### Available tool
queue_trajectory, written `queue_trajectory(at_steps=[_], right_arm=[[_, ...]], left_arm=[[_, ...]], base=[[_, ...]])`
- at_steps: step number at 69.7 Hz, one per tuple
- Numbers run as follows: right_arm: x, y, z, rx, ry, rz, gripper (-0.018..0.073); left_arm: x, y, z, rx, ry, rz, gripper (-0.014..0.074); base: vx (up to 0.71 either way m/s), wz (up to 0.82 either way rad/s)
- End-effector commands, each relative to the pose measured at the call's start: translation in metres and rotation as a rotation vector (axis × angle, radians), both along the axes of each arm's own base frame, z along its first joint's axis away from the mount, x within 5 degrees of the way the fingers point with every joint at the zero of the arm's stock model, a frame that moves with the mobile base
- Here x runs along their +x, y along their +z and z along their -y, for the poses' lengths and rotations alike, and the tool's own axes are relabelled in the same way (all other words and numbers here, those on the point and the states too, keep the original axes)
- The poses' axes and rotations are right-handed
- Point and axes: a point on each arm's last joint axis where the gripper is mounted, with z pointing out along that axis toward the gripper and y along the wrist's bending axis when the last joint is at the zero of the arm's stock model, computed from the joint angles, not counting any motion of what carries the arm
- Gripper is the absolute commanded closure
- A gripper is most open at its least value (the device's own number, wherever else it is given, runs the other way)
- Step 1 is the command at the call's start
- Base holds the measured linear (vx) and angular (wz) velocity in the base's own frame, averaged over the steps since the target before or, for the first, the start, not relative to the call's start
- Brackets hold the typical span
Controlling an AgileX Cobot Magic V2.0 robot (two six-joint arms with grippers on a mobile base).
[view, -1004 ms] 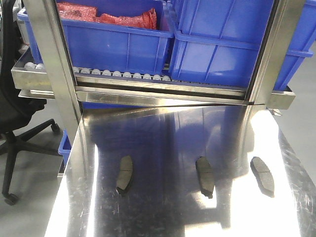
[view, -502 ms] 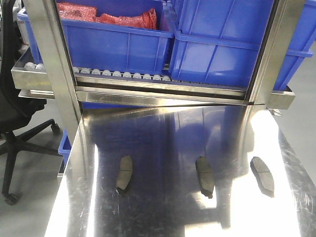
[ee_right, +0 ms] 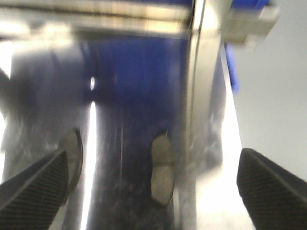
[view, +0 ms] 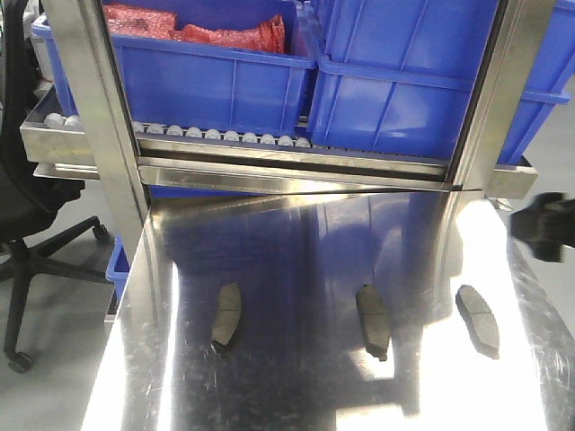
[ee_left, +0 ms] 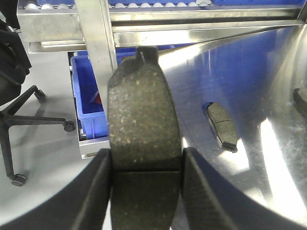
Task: Move and align brake pads A on conveyor
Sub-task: 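Lower the right gripper onto the brake pad and close it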
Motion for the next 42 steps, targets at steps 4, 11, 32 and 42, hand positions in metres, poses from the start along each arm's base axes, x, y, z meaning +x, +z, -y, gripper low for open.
queue_trajectory(at_steps=[4,11,32,42], right_arm=[[0.039,-0.004,-0.002,0.003,0.015,-0.091,-0.0133],[0.061,-0.019,-0.002,0.001,0.021,-0.193,-0.0104],[0.102,-0.074,-0.002,-0.002,0.028,-0.408,-0.0058],[0.108,-0.097,-0.003,-0.002,0.03,-0.493,-0.0054]], left_arm=[[0.002,0.016,0.001,-0.023,-0.015,0.114,0.0603],[0.002,0.016,0.001,-0.023,-0.015,0.114,0.0603],[0.002,0.016,0.001,-0.023,-0.015,0.114,0.0603],[0.002,0.016,0.001,-0.023,-0.015,0.114,0.0603]], base=[[0.0,0.0],[0.0,0.0],[0.0,0.0],[0.0,0.0]])
